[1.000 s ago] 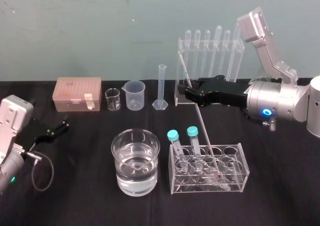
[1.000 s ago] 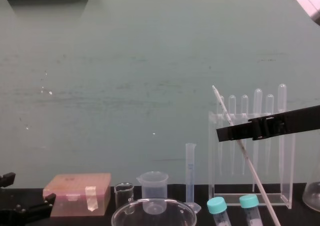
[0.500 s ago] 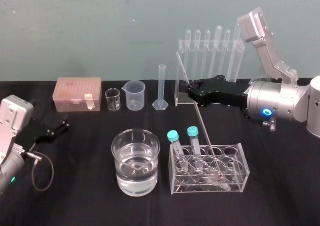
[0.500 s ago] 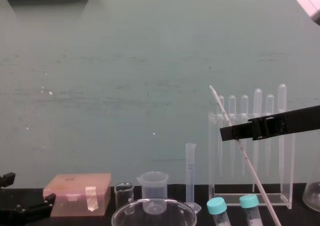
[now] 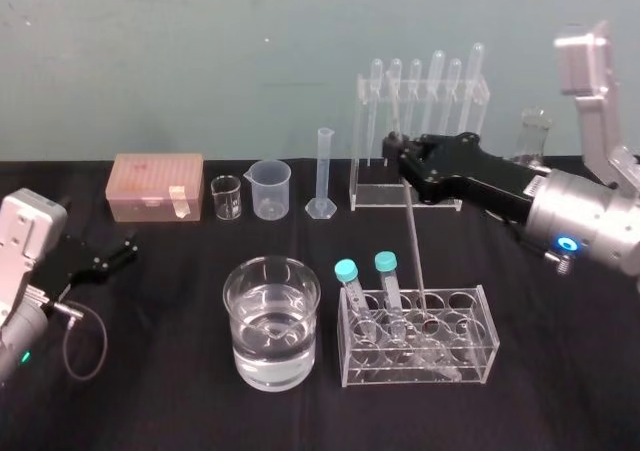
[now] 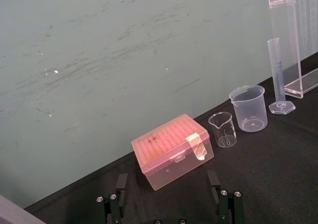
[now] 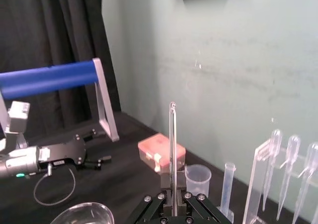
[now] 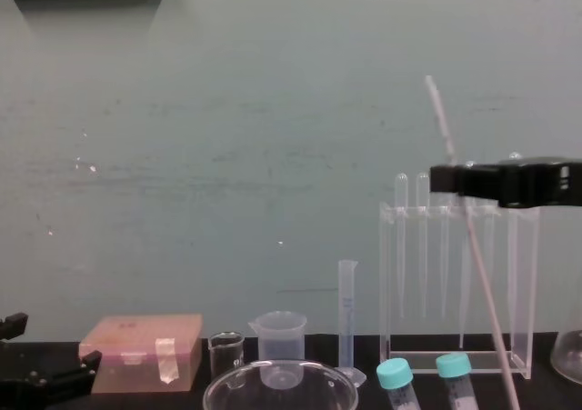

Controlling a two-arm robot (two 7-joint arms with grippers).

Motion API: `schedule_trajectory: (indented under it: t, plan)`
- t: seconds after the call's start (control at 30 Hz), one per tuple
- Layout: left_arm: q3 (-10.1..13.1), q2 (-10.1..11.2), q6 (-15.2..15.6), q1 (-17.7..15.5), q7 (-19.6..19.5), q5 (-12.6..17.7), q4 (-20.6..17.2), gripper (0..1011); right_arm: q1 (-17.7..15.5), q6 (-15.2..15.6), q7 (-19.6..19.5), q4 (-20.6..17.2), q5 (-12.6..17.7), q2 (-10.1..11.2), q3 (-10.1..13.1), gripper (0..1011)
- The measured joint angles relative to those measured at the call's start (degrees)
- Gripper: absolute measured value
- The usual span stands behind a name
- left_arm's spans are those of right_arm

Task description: Hold the thermometer with one hand and immerse one end into the beaker, then reinsert it into the test tube rack.

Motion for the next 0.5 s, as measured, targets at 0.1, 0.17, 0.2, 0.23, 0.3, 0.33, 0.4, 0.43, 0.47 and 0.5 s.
schedule_trajectory:
  t: [0.1, 0.17, 0.2, 0.23, 0.3, 0.33, 0.4, 0.43, 0.47, 0.5]
  plan:
    - [0.00, 0.00, 0.00, 0.00, 0.00, 0.00, 0.00, 1008, -2.18, -3.56, 0.76, -1.15, -0.30, 0.82, 1.30, 56]
    - [0.00, 0.00, 0.00, 0.00, 0.00, 0.00, 0.00, 1008, -3.61, -5.23, 1.16, -1.67, -0.11, 1.17, 2.27, 56]
    - [0.00, 0.00, 0.00, 0.00, 0.00, 0.00, 0.00, 1008, -5.00, -6.59, 1.48, -2.05, 0.45, 1.32, 3.18, 56]
    - [0.00, 0.00, 0.00, 0.00, 0.00, 0.00, 0.00, 1008, -5.00, -6.59, 1.48, -2.05, 0.45, 1.32, 3.18, 56]
    - [0.00, 0.00, 0.00, 0.00, 0.00, 0.00, 0.00, 1008, -6.95, -8.16, 1.85, -2.51, 1.50, 1.37, 4.58, 56]
    - [0.00, 0.00, 0.00, 0.00, 0.00, 0.01, 0.00, 1008, -8.13, -8.94, 2.09, -2.71, 2.51, 1.27, 5.51, 56]
    - [0.00, 0.00, 0.00, 0.00, 0.00, 0.00, 0.00, 1008, -8.98, -9.54, 2.27, -2.90, 3.24, 1.13, 6.31, 56]
    - [0.00, 0.00, 0.00, 0.00, 0.00, 0.00, 0.00, 1008, -9.58, -10.13, 2.45, -3.13, 3.74, 1.06, 6.94, 56]
    - [0.00, 0.00, 0.00, 0.00, 0.00, 0.00, 0.00, 1008, -9.78, -10.38, 2.56, -3.25, 3.85, 1.06, 7.18, 56]
    - [0.00, 0.00, 0.00, 0.00, 0.00, 0.00, 0.00, 1008, -9.90, -10.60, 2.67, -3.39, 3.91, 1.07, 7.45, 56]
